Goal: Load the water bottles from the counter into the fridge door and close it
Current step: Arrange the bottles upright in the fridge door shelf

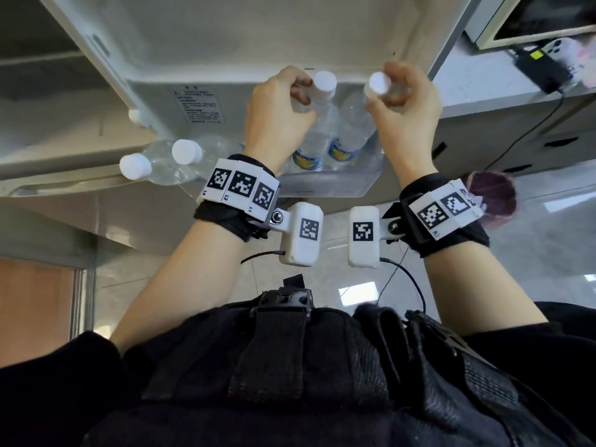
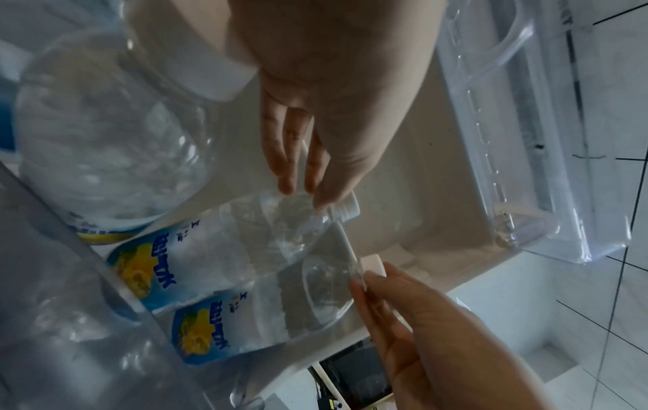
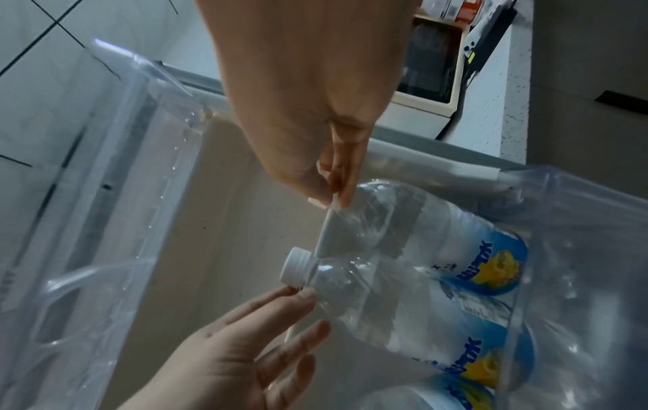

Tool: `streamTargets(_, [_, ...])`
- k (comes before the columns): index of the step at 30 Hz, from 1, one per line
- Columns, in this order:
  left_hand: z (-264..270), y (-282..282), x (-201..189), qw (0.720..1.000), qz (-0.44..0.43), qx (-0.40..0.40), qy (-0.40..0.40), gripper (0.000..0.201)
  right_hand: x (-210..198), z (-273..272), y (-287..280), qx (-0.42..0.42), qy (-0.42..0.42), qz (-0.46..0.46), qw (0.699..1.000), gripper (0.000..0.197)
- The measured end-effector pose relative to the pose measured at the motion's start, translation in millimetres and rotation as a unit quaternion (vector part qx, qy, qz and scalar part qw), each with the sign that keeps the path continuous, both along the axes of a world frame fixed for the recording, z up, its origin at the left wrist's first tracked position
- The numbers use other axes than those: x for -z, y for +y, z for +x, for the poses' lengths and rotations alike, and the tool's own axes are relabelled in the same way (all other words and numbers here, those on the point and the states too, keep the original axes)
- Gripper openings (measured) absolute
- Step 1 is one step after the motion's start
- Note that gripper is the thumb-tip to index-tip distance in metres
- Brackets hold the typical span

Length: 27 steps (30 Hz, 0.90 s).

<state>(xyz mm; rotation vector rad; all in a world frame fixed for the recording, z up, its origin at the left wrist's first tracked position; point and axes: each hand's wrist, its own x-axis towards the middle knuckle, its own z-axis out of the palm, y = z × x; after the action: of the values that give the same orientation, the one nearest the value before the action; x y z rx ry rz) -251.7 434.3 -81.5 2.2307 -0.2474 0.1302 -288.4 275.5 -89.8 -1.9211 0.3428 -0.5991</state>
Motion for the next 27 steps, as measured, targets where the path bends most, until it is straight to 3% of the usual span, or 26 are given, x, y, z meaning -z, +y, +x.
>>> streamTargets(6, [-4,14,-8,0.999,-0.041,0.004,-0.001,0.018,1,1,16,0.032,-0.031,-0.016,0.999,0.034])
streamTargets(10, [-16,25,-11,0.997,-0.060,-0.028,-0.029,0.013,-9,-3,26,0.064,-0.114,-0.025,0.991,0.015])
streamTargets(13, [-27,35,-14,0.993,-0.073,-0.068,-0.058,0.012,-15,-10,39,0.003,-0.142,-0.027,0.990,0.009])
streamTargets(16, [-38,48,-14,0.986,-0.073,-0.120,-0.092,0.013,-13,-13,53,-0.149,-0.088,0.000,0.985,0.010])
streamTargets(19, [-45,68,-12,0.970,-0.068,-0.197,-0.129,0.011,-8,-23,66,-0.276,0.001,-0.025,0.961,0.008])
streamTargets(21, [-45,84,-14,0.966,-0.018,-0.223,-0.130,0.012,-6,-28,73,-0.331,0.053,-0.040,0.941,0.012])
streamTargets(24, [-41,108,-20,0.973,0.078,-0.212,-0.051,0.019,-3,-29,83,-0.369,0.103,-0.066,0.921,0.038])
streamTargets(27, [-32,128,-13,0.973,0.152,-0.161,0.063,0.036,2,-24,97,-0.339,0.129,-0.119,0.924,0.054])
